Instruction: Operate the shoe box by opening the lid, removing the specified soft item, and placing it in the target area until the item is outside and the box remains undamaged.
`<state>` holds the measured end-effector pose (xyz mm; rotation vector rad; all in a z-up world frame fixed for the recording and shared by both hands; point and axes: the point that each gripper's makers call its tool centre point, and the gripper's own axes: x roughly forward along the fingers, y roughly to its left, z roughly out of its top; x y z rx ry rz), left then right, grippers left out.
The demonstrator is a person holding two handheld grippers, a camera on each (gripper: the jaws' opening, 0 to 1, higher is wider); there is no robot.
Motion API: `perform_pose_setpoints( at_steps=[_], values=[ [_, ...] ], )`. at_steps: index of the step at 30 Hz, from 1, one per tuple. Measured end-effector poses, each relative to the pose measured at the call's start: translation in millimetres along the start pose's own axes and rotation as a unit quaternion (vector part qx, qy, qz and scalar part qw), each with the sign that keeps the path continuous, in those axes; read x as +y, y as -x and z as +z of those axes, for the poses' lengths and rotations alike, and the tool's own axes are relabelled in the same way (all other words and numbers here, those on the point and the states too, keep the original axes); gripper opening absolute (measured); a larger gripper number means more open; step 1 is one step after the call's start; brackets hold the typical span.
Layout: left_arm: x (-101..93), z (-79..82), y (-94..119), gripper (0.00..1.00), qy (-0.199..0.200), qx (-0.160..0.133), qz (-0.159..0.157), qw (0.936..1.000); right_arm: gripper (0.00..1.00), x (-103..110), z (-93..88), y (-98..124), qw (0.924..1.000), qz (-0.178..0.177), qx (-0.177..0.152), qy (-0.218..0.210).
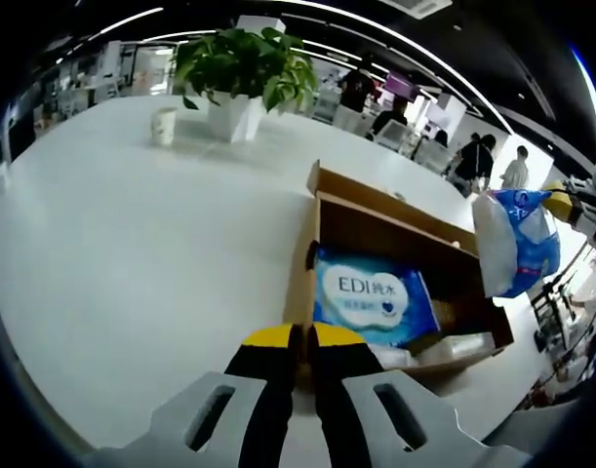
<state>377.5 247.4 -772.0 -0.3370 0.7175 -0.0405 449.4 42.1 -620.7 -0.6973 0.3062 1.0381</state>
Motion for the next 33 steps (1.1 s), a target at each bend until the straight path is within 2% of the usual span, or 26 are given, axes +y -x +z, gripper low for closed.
perform_pose_setpoints(
  at_steps=[13,23,33],
  values=[
    [-1.0,-0.5,0,0.03,0.0,0.002,0.002,1.0,0.0,-16,-3.4,26,0.9997,-0.014,-0.013,-0.016],
    [-1.2,0.0,0,0.03,-0.001,0.001,0.006,1.0,0.0,-33,-18.7,43,0.9993,-0.025,-0.009,-0.025],
    [-0.9,1.2,-1,0.03,-0.004,0.0,0.008,1.0,0.0,-50,-42.0,63,0.9987,-0.038,-0.001,-0.034]
  ],
)
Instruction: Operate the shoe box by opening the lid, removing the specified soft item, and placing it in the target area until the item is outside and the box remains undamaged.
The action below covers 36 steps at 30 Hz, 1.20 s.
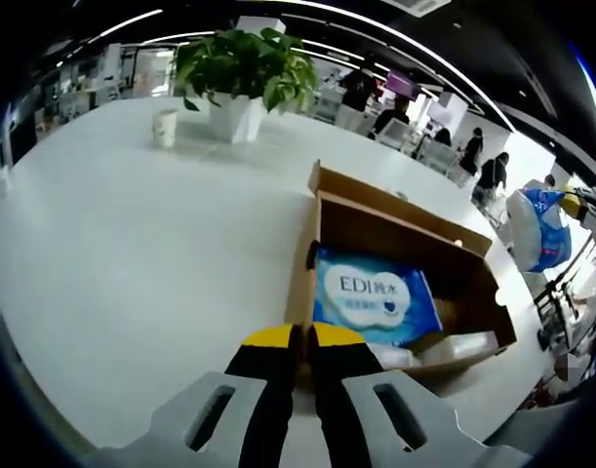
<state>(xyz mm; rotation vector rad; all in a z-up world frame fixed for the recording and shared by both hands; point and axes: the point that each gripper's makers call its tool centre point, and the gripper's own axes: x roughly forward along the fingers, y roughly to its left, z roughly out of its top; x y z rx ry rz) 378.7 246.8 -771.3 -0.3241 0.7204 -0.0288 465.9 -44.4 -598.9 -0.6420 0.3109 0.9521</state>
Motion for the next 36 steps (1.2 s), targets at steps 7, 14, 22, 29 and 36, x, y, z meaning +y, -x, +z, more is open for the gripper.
perform_pose_setpoints(
  at_steps=[7,14,22,29,36],
  values=[
    [0.0,0.1,0,0.03,0.002,0.0,-0.001,1.0,0.0,-9,-16.7,13,0.9999,-0.007,0.006,-0.01],
    [0.0,-0.2,-1,0.03,0.003,0.0,-0.001,1.0,0.0,-23,-42.3,29,0.9994,-0.016,0.014,-0.027],
    [0.5,-0.8,-1,0.03,0.004,0.0,-0.001,1.0,0.0,-37,-68.2,42,0.9987,-0.025,0.022,-0.039],
    [0.2,-0.8,-1,0.03,0.004,0.001,0.0,1.0,0.0,-48,-99.4,52,0.9977,-0.032,0.033,-0.049],
    [-0.5,-0.5,-1,0.03,0.004,0.002,0.0,1.0,0.0,-56,-131.2,58,0.9969,-0.031,0.039,-0.061]
  ],
)
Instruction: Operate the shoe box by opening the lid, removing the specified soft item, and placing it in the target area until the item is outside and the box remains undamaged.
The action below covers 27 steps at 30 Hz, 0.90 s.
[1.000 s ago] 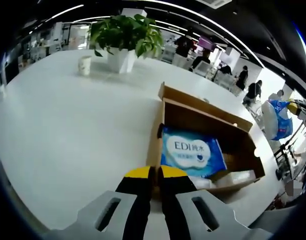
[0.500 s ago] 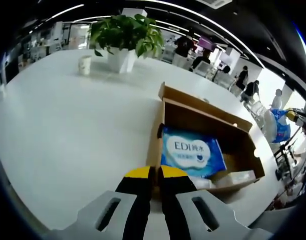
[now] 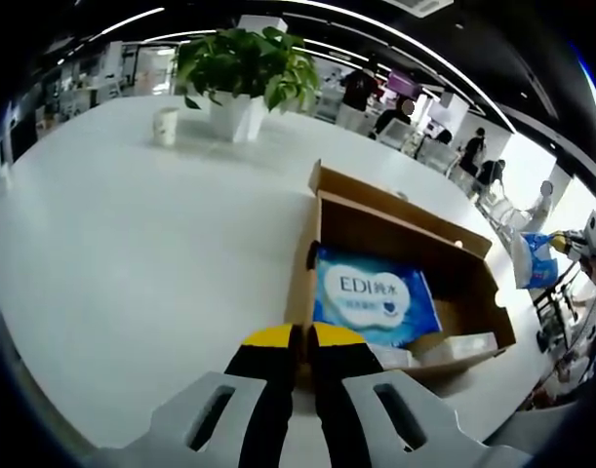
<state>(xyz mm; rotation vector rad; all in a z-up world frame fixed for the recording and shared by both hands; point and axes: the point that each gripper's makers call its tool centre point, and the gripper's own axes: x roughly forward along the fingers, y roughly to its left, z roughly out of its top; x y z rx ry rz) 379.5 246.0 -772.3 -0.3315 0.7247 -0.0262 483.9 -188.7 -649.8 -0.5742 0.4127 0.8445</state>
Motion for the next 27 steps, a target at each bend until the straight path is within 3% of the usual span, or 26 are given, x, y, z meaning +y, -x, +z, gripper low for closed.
perform_pose_setpoints(
  at_steps=[18,27],
  values=[
    [1.9,0.8,0,0.03,0.01,0.0,-0.004,0.9999,0.0,-15,-77.3,-6,0.9985,0.024,0.047,-0.013],
    [2.5,0.6,0,0.03,0.01,0.0,-0.004,0.9999,0.0,-13,-99.7,-13,0.9967,0.044,0.068,-0.004]
  ],
)
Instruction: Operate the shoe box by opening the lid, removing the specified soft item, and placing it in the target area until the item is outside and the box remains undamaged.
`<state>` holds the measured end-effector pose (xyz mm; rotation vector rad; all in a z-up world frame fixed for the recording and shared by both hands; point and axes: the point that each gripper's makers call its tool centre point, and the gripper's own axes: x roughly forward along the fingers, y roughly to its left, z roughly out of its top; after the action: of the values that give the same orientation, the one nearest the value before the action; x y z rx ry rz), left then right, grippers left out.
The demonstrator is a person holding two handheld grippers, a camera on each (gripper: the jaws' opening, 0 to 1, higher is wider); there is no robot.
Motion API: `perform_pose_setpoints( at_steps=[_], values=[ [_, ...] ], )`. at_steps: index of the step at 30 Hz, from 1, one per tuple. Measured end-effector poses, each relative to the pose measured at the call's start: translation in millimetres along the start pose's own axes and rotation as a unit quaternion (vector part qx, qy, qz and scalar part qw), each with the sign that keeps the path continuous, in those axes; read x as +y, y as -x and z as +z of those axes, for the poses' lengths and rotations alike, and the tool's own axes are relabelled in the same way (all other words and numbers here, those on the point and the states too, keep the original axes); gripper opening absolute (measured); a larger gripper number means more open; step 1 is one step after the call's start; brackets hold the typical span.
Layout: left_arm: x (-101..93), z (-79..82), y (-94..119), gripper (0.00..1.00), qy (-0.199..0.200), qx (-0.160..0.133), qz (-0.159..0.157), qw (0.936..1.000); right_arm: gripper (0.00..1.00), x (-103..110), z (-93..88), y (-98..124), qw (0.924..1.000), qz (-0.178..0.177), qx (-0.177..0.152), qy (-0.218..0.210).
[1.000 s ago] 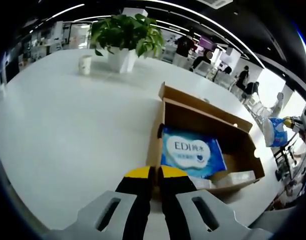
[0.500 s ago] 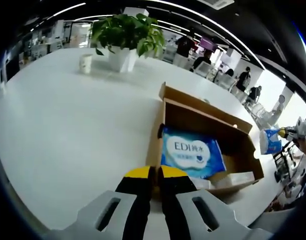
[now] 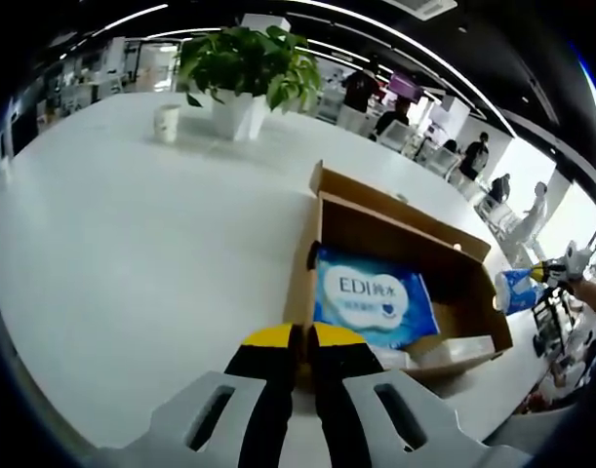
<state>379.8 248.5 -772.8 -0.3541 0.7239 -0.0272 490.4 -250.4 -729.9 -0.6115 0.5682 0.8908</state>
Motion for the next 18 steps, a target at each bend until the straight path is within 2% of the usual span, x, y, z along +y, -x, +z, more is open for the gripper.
perform_pose_setpoints(
  at_steps=[13,18],
  values=[
    [0.0,-0.1,-1,0.04,0.005,-0.001,-0.003,1.0,0.0,-7,-26.4,-12,0.9991,0.029,0.03,0.008],
    [0.1,-0.2,-1,0.04,0.004,0.0,-0.002,1.0,0.0,-11,-42.1,-15,0.9977,0.038,0.054,0.013]
  ],
)
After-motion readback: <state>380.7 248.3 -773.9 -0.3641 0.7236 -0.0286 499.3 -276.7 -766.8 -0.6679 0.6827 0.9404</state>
